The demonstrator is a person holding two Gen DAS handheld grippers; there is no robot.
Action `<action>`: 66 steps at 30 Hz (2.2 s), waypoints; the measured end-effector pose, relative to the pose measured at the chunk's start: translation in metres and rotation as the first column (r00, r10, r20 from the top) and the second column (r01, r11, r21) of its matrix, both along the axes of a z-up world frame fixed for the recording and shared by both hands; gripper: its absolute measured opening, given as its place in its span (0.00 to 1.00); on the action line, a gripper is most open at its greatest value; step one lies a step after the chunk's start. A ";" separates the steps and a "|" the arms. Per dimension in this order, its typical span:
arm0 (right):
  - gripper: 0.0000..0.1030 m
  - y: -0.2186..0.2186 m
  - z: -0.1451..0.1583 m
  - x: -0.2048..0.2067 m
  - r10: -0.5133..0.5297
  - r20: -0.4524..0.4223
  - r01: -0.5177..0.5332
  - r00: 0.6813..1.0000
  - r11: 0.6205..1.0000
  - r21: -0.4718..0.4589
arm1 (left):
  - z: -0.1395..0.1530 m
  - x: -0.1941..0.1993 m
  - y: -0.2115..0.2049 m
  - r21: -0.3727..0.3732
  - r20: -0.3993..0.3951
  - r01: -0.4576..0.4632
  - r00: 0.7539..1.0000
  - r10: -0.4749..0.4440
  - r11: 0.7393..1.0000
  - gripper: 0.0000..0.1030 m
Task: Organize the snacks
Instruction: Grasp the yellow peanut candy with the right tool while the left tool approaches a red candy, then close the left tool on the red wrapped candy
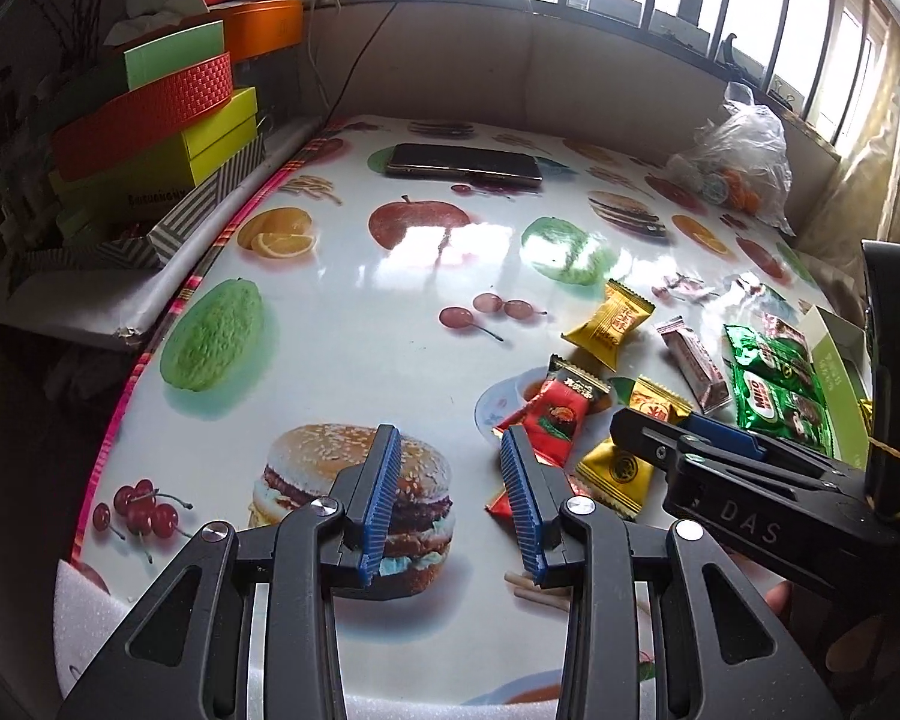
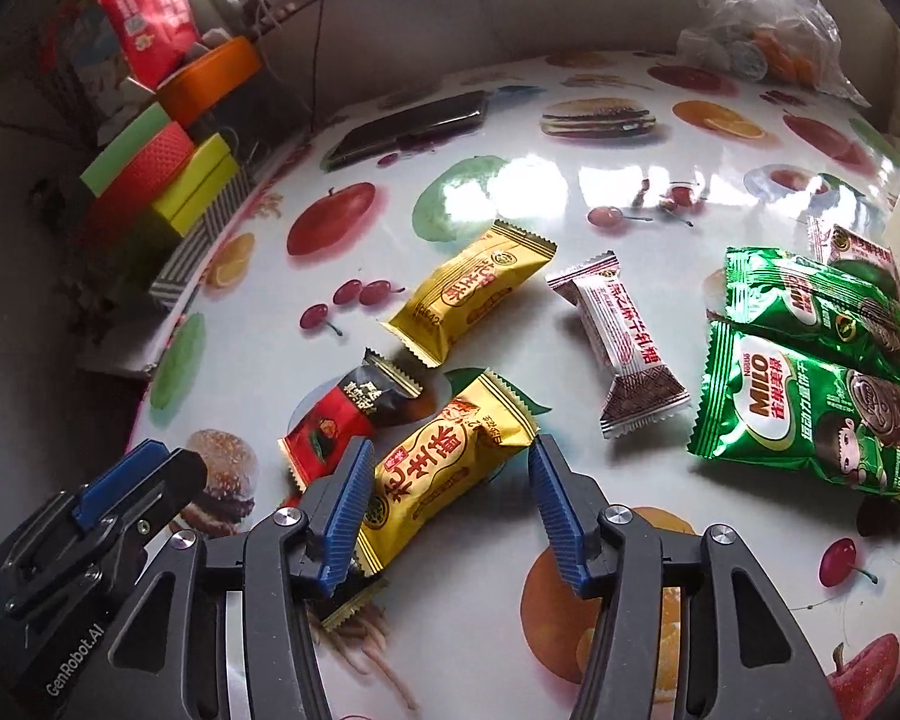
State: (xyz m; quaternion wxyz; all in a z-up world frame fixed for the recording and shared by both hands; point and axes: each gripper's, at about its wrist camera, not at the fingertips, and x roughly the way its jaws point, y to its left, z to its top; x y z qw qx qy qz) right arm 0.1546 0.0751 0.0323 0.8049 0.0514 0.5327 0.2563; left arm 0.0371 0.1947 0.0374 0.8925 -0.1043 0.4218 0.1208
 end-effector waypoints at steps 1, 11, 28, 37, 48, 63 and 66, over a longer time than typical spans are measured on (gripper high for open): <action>0.52 0.002 0.001 0.001 0.005 0.006 -0.005 1.000 1.000 -0.008 | 0.000 0.001 0.000 -0.004 0.000 -0.001 1.000 0.001 1.000 0.35; 0.52 0.005 0.000 -0.001 0.038 0.092 -0.020 0.995 0.982 -0.190 | -0.002 0.013 -0.004 -0.006 -0.010 0.026 1.000 -0.026 1.000 0.35; 0.28 -0.022 0.000 -0.004 0.071 0.121 -0.045 0.990 0.978 -0.205 | -0.020 0.043 -0.020 -0.053 -0.061 0.172 0.983 -0.176 0.984 0.35; 0.27 -0.034 0.001 -0.010 0.068 0.110 -0.046 0.992 0.980 -0.191 | -0.029 0.056 -0.025 -0.036 -0.101 0.197 0.975 -0.200 0.980 0.35; 0.27 -0.041 0.002 -0.011 0.060 0.100 -0.042 0.993 0.985 -0.170 | -0.027 0.058 -0.030 0.023 -0.104 0.240 0.966 -0.237 0.970 0.35; 0.27 -0.046 0.001 -0.011 0.054 0.092 -0.040 0.994 0.988 -0.148 | -0.032 0.080 -0.041 0.044 -0.145 0.356 0.927 -0.347 0.933 0.58; 0.27 -0.046 0.001 -0.011 0.052 0.091 -0.039 0.994 0.989 -0.145 | -0.034 0.084 -0.040 0.044 -0.156 0.335 0.933 -0.325 0.941 0.58</action>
